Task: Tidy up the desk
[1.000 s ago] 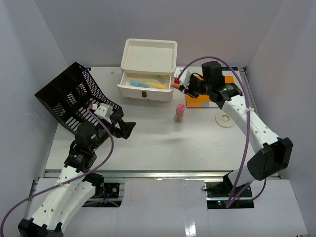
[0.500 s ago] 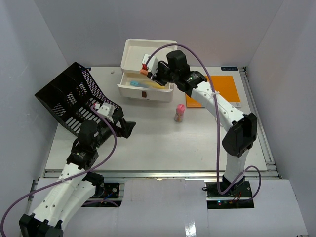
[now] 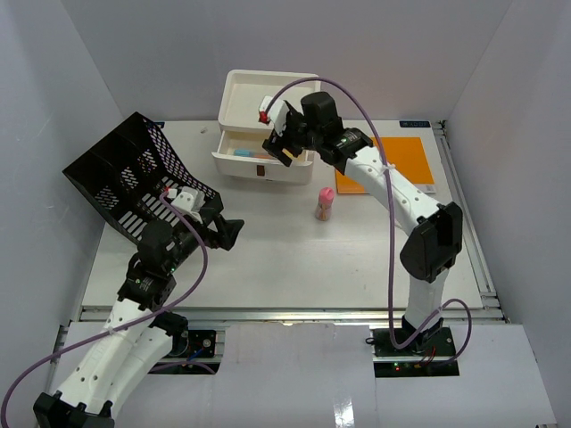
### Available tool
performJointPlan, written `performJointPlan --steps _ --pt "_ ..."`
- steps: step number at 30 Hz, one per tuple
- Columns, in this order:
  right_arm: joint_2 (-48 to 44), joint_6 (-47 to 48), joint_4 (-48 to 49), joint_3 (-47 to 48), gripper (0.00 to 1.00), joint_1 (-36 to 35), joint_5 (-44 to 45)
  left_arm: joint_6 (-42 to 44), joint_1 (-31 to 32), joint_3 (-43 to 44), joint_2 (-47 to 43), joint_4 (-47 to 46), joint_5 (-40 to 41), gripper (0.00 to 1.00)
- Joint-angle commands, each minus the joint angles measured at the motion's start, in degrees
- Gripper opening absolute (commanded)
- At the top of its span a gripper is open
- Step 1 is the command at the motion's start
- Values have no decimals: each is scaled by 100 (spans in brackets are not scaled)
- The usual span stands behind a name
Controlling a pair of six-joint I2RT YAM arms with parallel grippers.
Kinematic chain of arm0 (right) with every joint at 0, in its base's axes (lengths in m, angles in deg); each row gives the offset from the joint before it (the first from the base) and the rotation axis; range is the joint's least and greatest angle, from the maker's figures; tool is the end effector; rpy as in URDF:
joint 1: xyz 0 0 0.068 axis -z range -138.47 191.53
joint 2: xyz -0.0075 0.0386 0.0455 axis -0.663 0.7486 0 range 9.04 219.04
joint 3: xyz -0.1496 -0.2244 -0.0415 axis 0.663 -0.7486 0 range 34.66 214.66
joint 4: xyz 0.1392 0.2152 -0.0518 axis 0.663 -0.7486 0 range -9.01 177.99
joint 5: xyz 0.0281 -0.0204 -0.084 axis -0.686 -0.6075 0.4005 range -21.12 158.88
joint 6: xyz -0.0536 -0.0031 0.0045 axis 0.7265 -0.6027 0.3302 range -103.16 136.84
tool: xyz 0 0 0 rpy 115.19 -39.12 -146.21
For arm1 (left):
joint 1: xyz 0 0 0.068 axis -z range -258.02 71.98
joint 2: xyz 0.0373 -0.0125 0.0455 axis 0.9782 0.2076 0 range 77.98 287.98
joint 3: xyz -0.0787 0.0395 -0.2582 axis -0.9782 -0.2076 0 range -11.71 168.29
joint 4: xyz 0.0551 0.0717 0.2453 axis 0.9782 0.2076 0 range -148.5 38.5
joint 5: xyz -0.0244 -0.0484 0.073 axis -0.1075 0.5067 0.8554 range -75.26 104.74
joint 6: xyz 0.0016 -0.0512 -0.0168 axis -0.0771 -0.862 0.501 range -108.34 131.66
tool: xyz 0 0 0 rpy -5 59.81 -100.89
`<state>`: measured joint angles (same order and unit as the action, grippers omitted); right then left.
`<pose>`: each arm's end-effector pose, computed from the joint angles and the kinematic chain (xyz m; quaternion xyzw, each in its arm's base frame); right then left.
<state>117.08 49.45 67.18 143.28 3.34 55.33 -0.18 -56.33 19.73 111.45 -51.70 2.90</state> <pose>0.3469 0.2836 0.3896 -0.5268 0.6249 0.1243 0.5626 0.1406 -0.0638 0.2938 0.1317 0.7468 -0.2616 0.5971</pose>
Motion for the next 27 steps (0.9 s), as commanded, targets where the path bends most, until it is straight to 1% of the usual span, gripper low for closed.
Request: performJointPlan --steps 1,2,4,5,7,8,10,12,14,17,20,24,27 --pt "-1059 1347 -702 -336 76 -13 -2451 32 -34 -33 -183 -144 -64 98" --pt "-1144 1786 -930 -463 74 -13 -2459 32 -34 -33 -200 -144 -56 98" --pt "-1262 2951 -1642 -756 64 -21 -3492 24 -34 -33 -259 -144 -47 98" --pt "-1260 3189 -1807 -820 60 -38 -3580 23 -34 -33 -278 -144 -47 98" --pt "-1181 3356 -1917 -939 45 -66 -3478 15 -34 -33 -332 -144 -30 98" --pt "-1178 3356 -1916 -940 45 -84 -3369 15 -33 -42 -359 -144 -29 98" --pt "-911 3122 -1709 -922 28 -127 -2755 15 -25 -59 -446 -170 14 98" --pt "-709 2906 -1516 -879 23 -156 -2425 6 -33 -59 -455 -170 15 98" --pt "-408 2711 -1319 -811 22 -212 -2064 13 -34 -59 -448 -170 7 98" --pt "126 2240 -789 -568 20 -340 -1058 15 -34 -53 -440 -185 -20 98" --pt "668 1773 -373 -64 17 -411 -82 17 -31 -66 -453 -212 -53 98" --pt "1012 1030 486 163 21 -443 956 23 -33 -68 -430 -231 -99 98" --pt "1126 681 1004 215 24 -444 1733 23 -31 -53 -420 -232 -100 98"
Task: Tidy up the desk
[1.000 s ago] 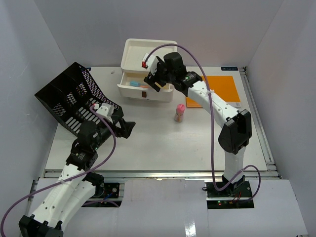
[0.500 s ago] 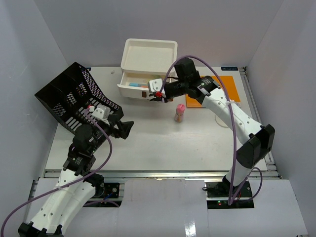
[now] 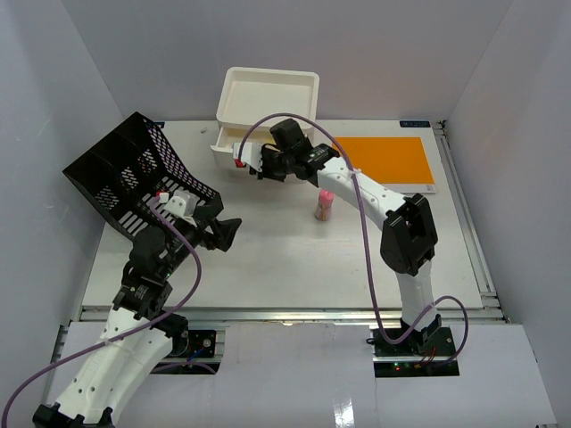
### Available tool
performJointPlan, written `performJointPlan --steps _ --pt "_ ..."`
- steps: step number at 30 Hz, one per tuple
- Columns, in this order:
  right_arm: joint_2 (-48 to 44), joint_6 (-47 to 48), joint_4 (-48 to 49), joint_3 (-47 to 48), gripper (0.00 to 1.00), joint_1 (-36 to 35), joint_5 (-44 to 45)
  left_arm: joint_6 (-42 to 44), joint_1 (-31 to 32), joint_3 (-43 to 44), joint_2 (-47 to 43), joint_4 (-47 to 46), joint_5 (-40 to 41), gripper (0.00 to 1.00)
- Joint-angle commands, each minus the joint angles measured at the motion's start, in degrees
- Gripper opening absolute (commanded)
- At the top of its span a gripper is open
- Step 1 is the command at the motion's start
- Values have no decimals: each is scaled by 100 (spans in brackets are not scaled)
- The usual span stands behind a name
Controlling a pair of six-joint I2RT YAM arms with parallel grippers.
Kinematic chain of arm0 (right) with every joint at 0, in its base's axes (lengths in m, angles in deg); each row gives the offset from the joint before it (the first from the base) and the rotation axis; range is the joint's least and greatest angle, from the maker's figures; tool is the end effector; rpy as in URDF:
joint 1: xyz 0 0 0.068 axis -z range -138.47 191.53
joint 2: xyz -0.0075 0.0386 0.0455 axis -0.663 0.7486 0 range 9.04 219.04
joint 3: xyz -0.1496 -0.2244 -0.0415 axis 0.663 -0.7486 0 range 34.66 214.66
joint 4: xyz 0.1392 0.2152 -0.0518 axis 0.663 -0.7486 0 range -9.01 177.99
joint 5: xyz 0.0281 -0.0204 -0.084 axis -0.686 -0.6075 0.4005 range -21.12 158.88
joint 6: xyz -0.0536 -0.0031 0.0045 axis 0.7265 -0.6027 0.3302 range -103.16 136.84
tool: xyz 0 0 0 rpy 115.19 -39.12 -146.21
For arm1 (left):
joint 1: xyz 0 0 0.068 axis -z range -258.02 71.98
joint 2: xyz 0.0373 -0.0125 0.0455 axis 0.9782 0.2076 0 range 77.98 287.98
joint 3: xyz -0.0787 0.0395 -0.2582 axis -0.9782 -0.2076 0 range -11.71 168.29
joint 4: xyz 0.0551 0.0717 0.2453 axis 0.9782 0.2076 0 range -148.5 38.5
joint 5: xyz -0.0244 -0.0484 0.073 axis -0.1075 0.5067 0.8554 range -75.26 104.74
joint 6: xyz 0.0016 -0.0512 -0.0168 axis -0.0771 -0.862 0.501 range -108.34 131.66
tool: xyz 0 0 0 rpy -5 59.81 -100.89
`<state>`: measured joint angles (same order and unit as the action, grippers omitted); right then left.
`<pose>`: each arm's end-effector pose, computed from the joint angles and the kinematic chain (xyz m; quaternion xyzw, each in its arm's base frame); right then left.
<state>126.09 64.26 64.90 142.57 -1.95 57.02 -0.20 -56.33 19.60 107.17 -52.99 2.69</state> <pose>0.3458 0.3381 0.3111 -0.6556 0.5754 0.0739 0.4833 0.1280 -0.0589 0.3049 0.1337 0.7148 -0.2700 0.6311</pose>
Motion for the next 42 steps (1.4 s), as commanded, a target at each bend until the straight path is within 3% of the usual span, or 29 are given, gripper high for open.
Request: performJointPlan --steps 1,7,15,18,21,25,31,33,37,40,42 --pt "253 -882 1332 301 26 85 1716 26 -33 -42 8 -102 -78 98" --pt "431 -1076 2142 282 38 76 2730 40 -34 -46 25 -102 -70 98" --pt "349 -1059 2451 27 70 85 2875 25 -34 -38 132 -93 -78 98" --pt "-161 -1111 1624 -149 77 85 1834 -37 -34 -55 247 -128 -87 98" --pt "-866 -782 605 -461 80 124 189 -195 -34 -57 631 -169 -94 98" --pt "-2056 -880 296 -1528 81 430 -1309 -653 -42 31 1346 -501 -460 98" --pt "-3504 -1602 378 -3092 80 2258 -4043 -1228 -34 667 3152 -1441 -342 93" --pt "-3891 -1603 395 -3683 79 3022 -4509 -1246 -6 1071 3826 -1565 -160 92" --pt "-4589 -1737 671 -4975 78 3806 -5198 -1087 53 1894 5212 -1883 276 92" --pt "-4981 -2432 1495 -5751 78 4366 -5710 -923 71 2284 5858 -2254 601 92" --pt "-5122 -2537 1540 -5801 78 4731 -5852 -857 87 2411 6127 -2495 755 91"
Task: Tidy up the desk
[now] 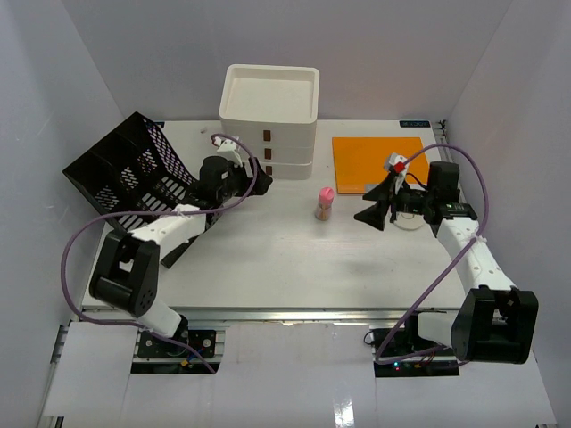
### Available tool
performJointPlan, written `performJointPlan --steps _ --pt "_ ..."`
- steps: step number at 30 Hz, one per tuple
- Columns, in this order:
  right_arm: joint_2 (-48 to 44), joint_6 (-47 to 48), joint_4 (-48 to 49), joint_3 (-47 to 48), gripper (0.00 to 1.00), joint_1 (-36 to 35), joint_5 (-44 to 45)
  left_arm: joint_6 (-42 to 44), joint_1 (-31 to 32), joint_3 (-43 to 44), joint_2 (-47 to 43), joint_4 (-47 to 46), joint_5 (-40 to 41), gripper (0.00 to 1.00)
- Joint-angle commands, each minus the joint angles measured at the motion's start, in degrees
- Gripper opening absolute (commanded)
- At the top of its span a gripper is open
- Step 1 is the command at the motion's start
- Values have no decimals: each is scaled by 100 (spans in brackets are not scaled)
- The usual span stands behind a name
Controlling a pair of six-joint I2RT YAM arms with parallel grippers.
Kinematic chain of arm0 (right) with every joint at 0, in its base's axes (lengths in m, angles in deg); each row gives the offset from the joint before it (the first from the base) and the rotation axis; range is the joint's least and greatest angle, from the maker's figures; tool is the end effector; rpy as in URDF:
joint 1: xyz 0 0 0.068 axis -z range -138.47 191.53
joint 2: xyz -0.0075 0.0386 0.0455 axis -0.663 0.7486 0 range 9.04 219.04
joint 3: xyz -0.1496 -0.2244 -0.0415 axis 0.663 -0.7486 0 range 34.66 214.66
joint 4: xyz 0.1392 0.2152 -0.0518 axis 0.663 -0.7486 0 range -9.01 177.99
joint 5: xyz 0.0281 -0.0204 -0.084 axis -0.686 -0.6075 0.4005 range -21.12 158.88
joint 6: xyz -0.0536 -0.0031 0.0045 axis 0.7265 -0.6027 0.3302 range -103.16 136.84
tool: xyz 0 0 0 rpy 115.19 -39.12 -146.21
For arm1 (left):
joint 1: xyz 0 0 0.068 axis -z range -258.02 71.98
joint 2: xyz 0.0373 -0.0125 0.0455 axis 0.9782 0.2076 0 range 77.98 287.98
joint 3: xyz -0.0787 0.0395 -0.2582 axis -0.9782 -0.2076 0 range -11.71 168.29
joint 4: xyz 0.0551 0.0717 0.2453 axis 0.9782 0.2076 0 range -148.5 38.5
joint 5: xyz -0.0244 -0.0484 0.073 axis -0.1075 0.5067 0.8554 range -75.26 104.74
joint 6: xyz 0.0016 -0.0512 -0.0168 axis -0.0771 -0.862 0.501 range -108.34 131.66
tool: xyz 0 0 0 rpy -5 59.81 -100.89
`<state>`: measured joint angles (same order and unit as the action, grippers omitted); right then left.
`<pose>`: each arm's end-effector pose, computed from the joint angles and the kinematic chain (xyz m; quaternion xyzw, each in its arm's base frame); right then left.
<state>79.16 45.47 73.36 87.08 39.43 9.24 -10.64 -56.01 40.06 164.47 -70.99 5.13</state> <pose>0.2582 0.0402 0.2954 -0.4326 0.6693 0.3280 0.5072 0.3133 -0.1331 0.2456 0.0446 0.8273 -0.2739 0.4884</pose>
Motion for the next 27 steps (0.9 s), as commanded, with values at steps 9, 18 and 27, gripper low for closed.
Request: performJointPlan --steps 9,18,27 --pt "-386 -971 1059 -497 78 923 -1208 457 93 1393 1738 -1103 872 85" --pt "-418 -900 1057 -529 77 980 -1146 583 113 2332 2441 -836 1403 71" --pt "-386 -920 1059 -531 77 1061 -1138 560 198 2601 2584 -781 1637 43"
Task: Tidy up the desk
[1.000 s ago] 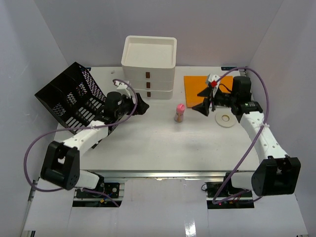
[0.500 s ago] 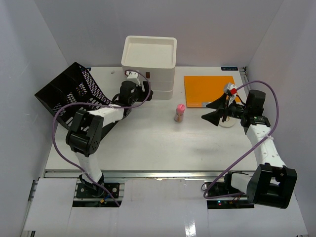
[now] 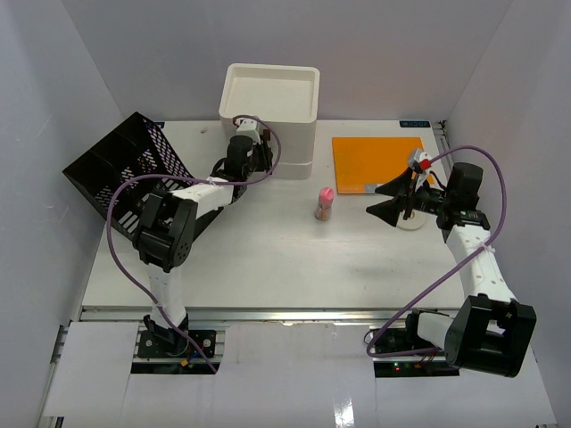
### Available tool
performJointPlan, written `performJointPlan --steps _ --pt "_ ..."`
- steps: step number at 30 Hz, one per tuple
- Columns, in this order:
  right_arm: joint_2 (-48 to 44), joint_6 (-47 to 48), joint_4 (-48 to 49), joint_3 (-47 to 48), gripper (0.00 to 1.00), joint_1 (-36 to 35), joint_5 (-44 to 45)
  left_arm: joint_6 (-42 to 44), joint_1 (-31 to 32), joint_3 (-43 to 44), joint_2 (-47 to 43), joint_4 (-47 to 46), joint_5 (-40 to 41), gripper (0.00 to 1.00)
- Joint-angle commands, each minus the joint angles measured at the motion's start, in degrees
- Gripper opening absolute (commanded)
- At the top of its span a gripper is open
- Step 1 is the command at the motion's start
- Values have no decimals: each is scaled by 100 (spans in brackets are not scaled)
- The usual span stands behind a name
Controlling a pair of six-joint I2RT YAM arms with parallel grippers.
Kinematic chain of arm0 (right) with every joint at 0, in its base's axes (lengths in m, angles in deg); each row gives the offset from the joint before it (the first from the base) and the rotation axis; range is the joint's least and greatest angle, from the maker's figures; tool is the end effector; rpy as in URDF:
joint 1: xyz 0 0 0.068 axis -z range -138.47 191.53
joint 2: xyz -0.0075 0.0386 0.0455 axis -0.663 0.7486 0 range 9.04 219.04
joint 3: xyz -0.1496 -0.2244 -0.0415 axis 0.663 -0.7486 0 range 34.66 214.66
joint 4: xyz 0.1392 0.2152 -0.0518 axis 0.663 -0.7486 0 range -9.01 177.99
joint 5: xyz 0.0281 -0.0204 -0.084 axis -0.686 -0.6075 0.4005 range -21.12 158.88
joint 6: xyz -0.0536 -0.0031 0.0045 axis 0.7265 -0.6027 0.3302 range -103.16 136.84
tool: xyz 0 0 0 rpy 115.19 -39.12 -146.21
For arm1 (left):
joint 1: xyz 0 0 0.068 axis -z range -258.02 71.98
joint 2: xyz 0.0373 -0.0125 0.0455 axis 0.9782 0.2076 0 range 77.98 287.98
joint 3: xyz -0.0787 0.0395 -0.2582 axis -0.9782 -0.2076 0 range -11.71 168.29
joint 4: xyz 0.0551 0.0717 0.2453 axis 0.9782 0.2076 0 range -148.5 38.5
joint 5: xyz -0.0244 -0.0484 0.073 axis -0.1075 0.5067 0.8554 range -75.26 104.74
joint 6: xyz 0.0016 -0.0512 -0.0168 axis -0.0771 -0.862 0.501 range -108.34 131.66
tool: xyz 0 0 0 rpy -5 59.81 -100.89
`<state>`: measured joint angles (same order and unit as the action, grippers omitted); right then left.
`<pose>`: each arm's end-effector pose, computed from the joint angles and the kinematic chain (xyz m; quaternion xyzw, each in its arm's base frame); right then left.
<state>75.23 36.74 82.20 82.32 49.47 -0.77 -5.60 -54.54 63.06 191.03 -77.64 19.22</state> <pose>0.2457 -0.0006 0.2987 -0.3798 0.6537 0.3586 0.5475 0.4196 -0.1793 0.2159 0.0215 0.8142 -0.1718 0.5542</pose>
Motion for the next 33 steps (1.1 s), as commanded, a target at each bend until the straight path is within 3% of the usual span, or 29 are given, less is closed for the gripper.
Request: performJointPlan --steps 1,4,9,13,23,27,30,33 --pt "12 -43 179 -60 77 58 -132 60 56 287 -86 -121 228 39" --pt "23 -39 174 -71 77 67 -119 89 69 195 -156 -169 222 25" --pt "38 -39 202 -112 76 109 -74 126 76 -211 -488 -337 154 14" --pt "96 -21 235 -169 76 120 58 117 105 -675 -889 -487 -45 8" --pt "200 311 124 -274 78 146 479 -137 227 -2538 -2443 -935 -435 8" --pt "-3 431 333 -547 83 129 563 -179 227 -2618 -2589 -810 -440 29" --pt "-206 546 695 -870 89 61 641 -326 227 -2514 -2595 -608 -648 66" --pt "-310 706 877 -1088 95 -151 896 -400 227 -2396 -2687 -392 -743 79"
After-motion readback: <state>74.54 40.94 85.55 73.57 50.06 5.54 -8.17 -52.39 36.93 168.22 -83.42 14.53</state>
